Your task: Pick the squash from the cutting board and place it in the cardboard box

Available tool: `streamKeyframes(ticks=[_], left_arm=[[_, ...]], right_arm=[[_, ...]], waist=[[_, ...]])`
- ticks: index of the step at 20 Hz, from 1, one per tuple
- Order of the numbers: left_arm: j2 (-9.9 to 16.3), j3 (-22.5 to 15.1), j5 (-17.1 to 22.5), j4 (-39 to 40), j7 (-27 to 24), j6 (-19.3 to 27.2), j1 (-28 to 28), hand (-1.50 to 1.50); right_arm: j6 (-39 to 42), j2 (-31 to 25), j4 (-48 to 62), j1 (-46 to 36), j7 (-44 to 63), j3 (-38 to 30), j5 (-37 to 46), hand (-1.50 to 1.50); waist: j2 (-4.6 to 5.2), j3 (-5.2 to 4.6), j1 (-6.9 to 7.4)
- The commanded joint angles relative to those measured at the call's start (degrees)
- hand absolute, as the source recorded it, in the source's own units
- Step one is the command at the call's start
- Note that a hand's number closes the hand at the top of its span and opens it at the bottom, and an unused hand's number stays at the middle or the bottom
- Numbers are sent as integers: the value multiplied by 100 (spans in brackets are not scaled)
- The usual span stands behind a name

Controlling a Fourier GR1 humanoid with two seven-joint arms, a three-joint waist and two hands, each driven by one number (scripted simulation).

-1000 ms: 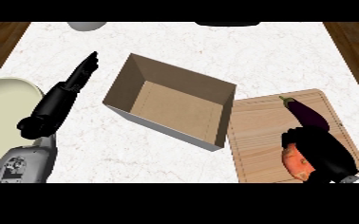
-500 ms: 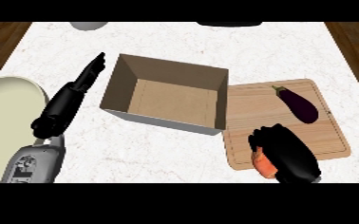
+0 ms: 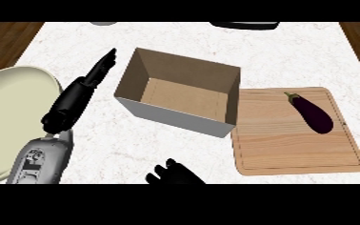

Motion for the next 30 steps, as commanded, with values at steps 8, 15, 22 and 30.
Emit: streamKeyframes(ticks=[8, 15, 22, 30], left_arm=[[30, 136, 4, 145, -23, 56, -26, 0], [197, 219, 4, 254, -230, -58, -19, 0], [36, 116, -100, 202, -67, 65, -86, 0], [182, 358, 77, 145, -82, -53, 23, 0]], right_arm=[[-891, 181, -913, -973, 2938, 864, -903, 150], [-1290, 192, -828, -2408, 4691, 42, -1580, 150], [-1610, 195, 637, -4611, 5898, -647, -2651, 150], [58, 196, 2127, -4910, 5023, -1447, -4016, 150]], waist=[[-31, 2, -227], [11, -12, -134], [13, -2, -156], [26, 6, -333]])
